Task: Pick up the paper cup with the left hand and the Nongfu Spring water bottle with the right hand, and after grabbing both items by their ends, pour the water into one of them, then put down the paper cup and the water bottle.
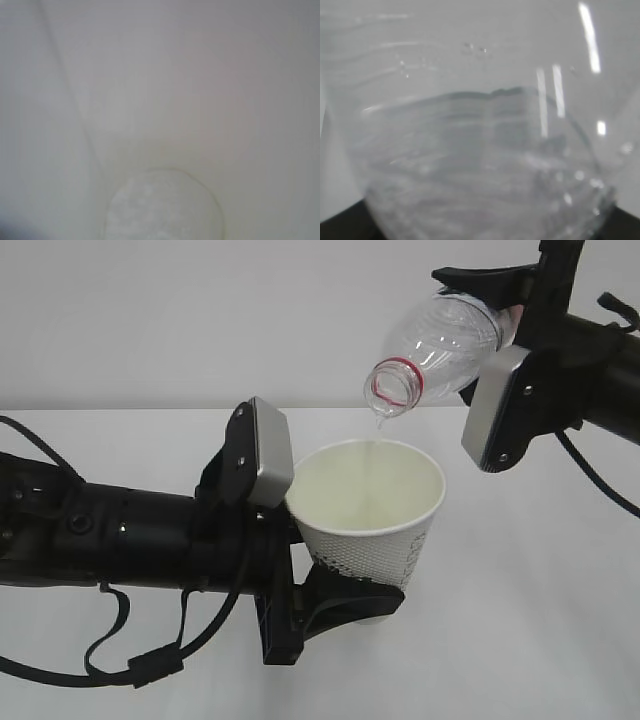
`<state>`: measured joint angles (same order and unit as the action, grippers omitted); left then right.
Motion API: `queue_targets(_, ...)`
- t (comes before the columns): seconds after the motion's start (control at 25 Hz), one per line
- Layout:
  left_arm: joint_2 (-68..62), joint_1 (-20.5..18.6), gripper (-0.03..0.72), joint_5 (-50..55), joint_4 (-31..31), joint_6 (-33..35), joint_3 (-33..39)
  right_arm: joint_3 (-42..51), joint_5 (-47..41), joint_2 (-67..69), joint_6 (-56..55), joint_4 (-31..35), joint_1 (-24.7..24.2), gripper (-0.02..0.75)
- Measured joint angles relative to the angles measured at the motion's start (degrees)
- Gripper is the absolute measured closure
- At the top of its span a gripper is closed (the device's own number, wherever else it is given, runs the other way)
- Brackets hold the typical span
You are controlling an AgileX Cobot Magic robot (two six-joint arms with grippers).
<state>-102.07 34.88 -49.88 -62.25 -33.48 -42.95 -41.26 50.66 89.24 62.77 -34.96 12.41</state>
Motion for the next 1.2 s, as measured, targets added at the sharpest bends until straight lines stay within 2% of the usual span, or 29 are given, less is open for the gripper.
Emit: queue_targets(1.2, 0.00, 0.00, 0.178, 1.37, 0.03, 0.00, 0.00, 0.00, 0.42, 0.00, 0.00, 0.45, 0.00, 0.260)
